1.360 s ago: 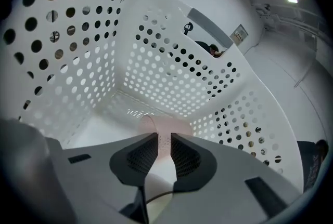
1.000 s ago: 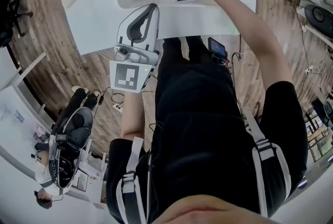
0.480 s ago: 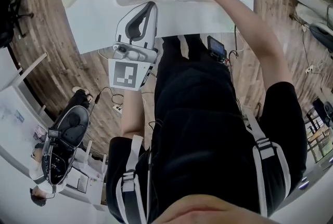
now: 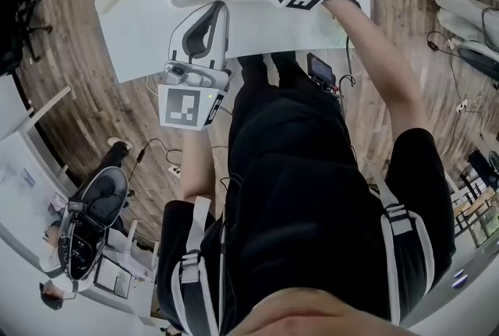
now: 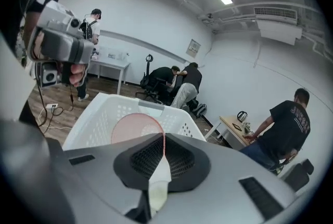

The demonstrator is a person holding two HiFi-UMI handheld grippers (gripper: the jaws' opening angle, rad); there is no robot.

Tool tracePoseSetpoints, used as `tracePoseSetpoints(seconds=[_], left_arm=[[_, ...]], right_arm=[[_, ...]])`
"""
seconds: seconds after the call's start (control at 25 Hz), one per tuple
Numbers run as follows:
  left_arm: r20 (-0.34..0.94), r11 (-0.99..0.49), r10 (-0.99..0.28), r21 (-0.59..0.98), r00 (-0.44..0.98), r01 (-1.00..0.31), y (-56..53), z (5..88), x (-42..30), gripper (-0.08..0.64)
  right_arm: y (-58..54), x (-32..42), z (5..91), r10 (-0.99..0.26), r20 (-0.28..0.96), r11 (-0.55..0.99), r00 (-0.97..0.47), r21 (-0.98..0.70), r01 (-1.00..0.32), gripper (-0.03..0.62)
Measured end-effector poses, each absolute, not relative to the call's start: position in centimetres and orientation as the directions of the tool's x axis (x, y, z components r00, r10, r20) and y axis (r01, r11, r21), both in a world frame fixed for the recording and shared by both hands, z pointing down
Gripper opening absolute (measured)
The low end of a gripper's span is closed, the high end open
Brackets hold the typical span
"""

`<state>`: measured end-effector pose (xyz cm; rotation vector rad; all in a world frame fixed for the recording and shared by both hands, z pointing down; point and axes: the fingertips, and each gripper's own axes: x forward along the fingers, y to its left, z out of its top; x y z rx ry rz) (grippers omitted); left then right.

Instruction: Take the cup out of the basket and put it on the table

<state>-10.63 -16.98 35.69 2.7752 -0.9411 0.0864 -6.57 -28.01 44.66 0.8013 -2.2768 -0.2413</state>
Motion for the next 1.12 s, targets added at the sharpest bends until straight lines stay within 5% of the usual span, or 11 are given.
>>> tracePoseSetpoints(seconds=[0.8, 1.12], left_arm=[[0.156, -0.792, -0.573, 0.145, 0.805, -0.592, -11.7, 34.0, -9.1, 0.021], [0.159, -0.805, -0.554, 0.15, 0.817, -0.574, -11.7, 34.7, -8.1, 0.021]], right_arm=[[-14.9, 0.2, 32.5, -0.756, 0.222, 0.649, -0.615, 0.134, -0.749, 0.026], [-10.7, 1.5, 34.9, -0.776, 0.229, 0.599, -0.587, -0.024, -0.801, 0.026]])
